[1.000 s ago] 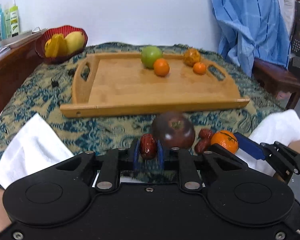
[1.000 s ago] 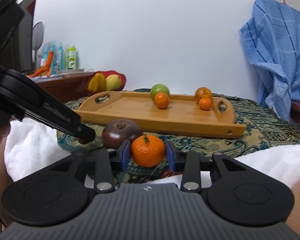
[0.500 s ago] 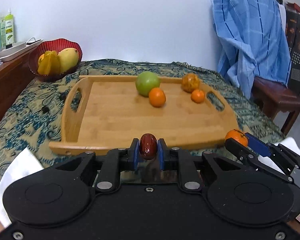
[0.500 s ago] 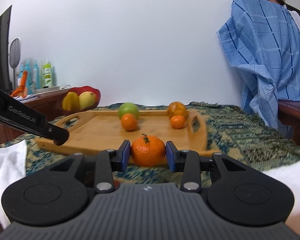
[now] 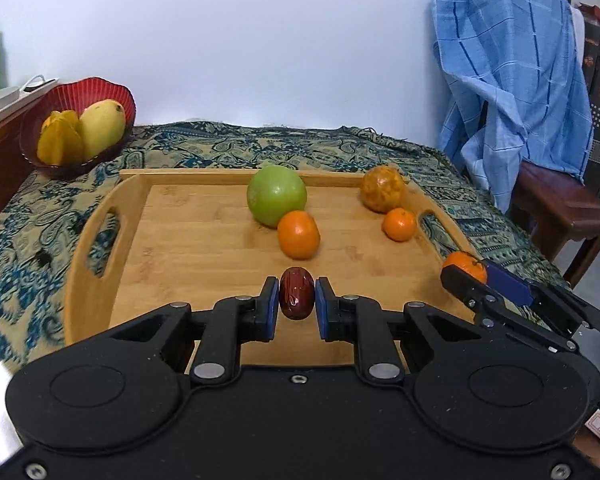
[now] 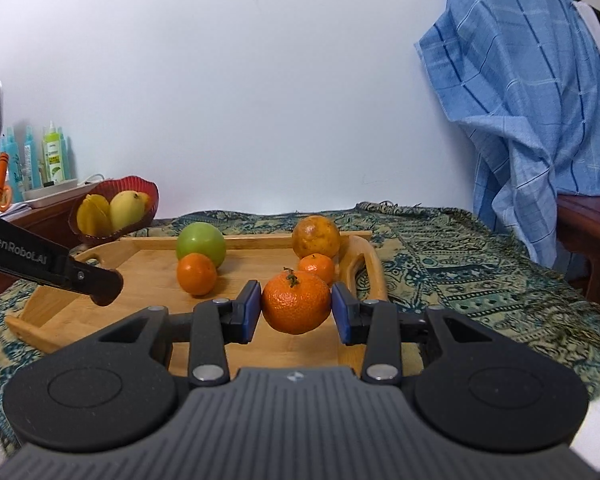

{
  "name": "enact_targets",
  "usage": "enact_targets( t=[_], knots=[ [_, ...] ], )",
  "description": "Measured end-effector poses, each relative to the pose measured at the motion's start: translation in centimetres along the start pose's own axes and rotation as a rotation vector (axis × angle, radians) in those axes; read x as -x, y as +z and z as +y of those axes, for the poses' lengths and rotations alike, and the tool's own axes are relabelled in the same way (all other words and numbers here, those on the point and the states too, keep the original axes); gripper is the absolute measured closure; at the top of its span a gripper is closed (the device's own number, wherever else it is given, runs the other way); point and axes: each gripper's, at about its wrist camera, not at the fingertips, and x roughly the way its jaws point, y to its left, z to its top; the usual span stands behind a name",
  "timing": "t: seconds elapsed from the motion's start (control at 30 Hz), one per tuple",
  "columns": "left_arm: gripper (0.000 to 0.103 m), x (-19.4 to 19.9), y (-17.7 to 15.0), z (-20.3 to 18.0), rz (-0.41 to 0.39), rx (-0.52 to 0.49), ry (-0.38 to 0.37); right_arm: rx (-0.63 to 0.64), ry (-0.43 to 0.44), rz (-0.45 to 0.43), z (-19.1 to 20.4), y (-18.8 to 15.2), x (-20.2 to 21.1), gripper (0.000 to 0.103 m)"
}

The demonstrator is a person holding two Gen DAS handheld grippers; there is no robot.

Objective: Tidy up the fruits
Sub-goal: 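Carry the date with the left tool while the right tool carries the mandarin onto the tray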

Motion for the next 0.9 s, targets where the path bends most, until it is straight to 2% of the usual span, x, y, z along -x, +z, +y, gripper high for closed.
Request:
enact_targets(
  t=[0.43,0.9],
  knots=[
    [0.085,-5.9,1.3,-0.7,0.064,0.008,-0.007,-0.033,-0.029,0.113,-0.9,1.2,-5.0,0.060],
    [0.085,-8.0,1.2,-1.1,0.095,0.010,-0.004,-0.017,-0.053,0.189,-0.6,1.3,-7.2,0.060]
  ],
)
